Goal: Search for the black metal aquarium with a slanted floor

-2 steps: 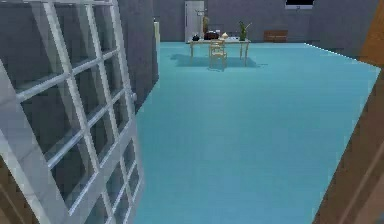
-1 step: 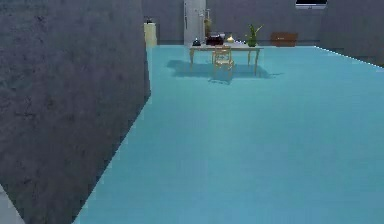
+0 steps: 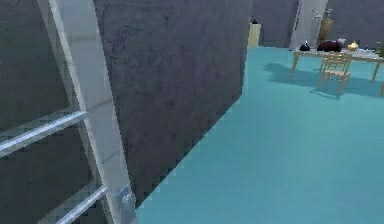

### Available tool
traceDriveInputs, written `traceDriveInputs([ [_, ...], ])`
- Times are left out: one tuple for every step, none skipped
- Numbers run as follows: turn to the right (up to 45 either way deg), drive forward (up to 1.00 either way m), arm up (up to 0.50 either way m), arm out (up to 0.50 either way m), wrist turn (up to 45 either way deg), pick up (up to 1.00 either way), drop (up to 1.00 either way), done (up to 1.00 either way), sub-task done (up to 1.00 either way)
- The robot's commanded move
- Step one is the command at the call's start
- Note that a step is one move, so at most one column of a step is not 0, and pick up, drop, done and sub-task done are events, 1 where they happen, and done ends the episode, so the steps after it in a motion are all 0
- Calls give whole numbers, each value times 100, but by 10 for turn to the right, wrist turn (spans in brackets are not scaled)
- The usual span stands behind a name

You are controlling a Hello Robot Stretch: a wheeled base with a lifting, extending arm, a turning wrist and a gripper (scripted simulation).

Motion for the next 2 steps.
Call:
traceDriveInputs([
  [0, 10, 0, 0, 0, 0, 0, 0, 0],
  [450, 0, 0, 0, 0, 0, 0, 0, 0],
])
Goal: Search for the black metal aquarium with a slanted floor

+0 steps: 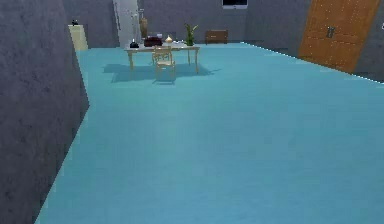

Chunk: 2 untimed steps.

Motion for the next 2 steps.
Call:
traceDriveInputs([
  [90, 0, 0, 0, 0, 0, 0, 0, 0],
  [0, 100, 0, 0, 0, 0, 0, 0, 0],
])
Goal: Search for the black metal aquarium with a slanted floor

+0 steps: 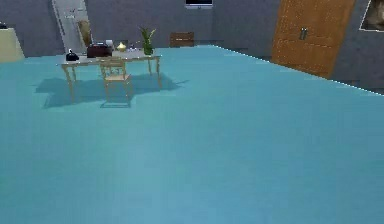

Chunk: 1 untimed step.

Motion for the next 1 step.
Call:
traceDriveInputs([
  [0, 100, 0, 0, 0, 0, 0, 0, 0],
])
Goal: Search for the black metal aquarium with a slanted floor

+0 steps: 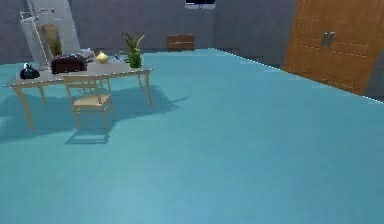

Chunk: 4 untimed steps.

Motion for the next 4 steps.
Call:
traceDriveInputs([
  [0, 100, 0, 0, 0, 0, 0, 0, 0],
  [0, 100, 0, 0, 0, 0, 0, 0, 0],
  [60, 0, 0, 0, 0, 0, 0, 0, 0],
  [0, 85, 0, 0, 0, 0, 0, 0, 0],
])
